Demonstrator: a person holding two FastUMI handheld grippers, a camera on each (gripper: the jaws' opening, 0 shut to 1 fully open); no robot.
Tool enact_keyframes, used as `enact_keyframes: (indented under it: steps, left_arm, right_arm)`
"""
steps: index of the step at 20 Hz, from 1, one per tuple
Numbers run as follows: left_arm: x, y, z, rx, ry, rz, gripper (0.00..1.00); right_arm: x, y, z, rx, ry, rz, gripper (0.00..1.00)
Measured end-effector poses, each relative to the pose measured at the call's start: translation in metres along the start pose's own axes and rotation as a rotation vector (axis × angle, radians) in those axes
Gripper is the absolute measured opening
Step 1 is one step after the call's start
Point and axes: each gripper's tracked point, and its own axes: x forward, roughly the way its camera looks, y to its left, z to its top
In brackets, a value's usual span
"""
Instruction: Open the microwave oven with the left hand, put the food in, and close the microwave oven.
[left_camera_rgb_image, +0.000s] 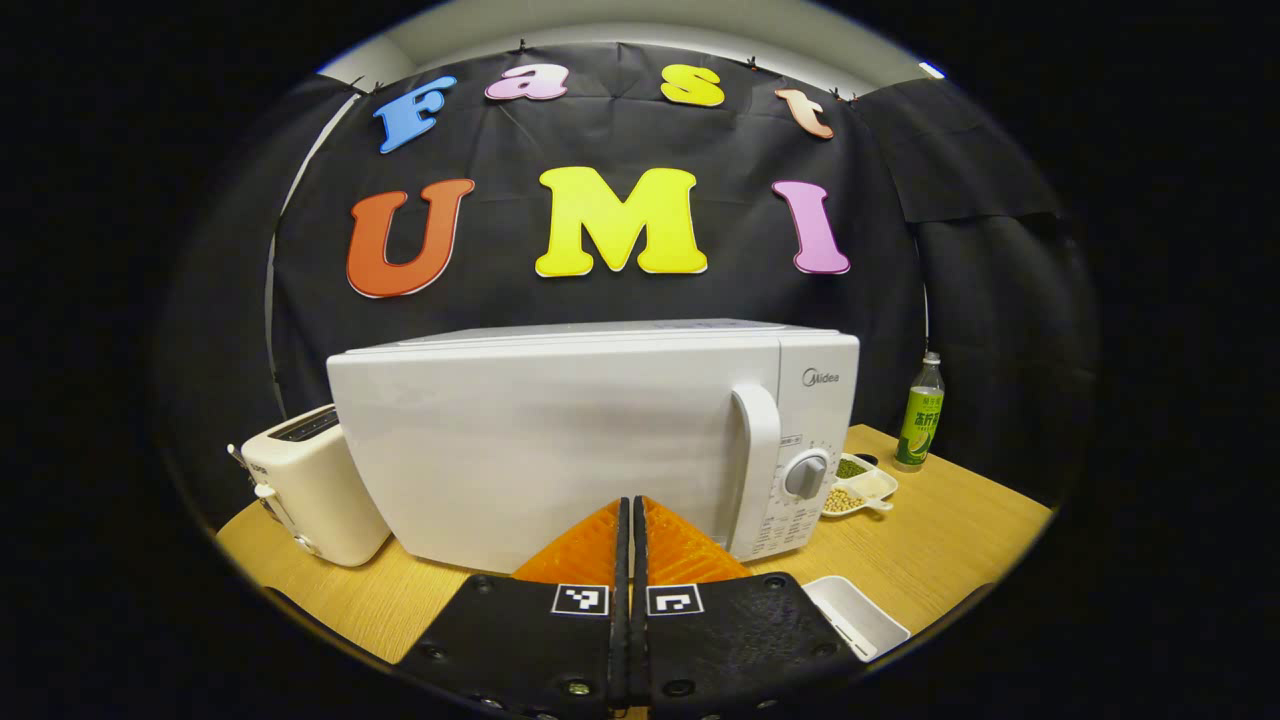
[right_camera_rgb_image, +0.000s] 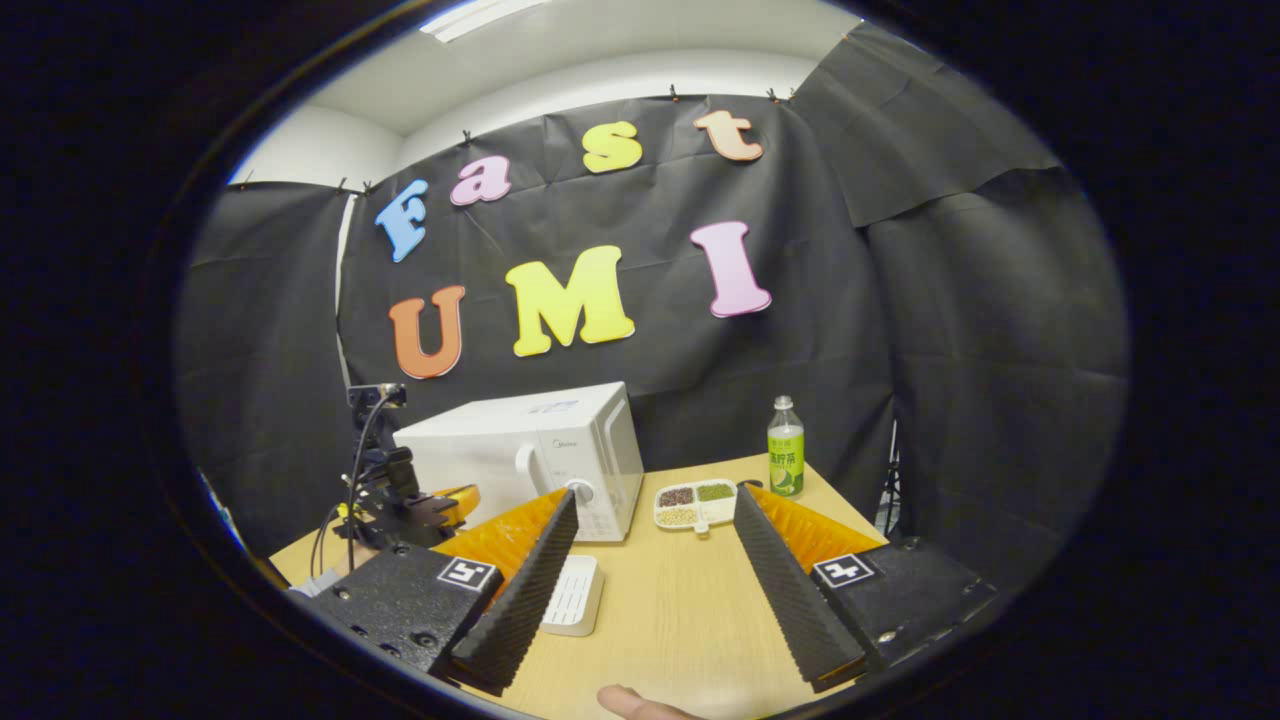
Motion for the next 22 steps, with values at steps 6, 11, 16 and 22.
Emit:
enact_keyframes:
  steps: [6,11,16,22]
  left_arm:
    - [-0.091,-0.029,0.008,-0.034,0.06,-0.043,0.27]
    - [-0.167,-0.016,0.039,-0.004,0.033,0.013,0.92]
    - [-0.235,-0.001,0.087,0.015,-0.018,0.066,0.97]
    - [-0.311,0.019,0.135,-0.007,-0.105,0.145,0.96]
  right_arm:
    - [-0.036,0.021,0.002,-0.017,-0.02,-0.001,1.0]
    - [-0.069,0.04,0.014,-0.035,-0.045,-0.005,1.0]
    - [-0.106,0.057,0.043,-0.068,-0.109,-0.012,1.0]
    - [-0.147,0.062,0.085,-0.102,-0.2,-0.014,0.89]
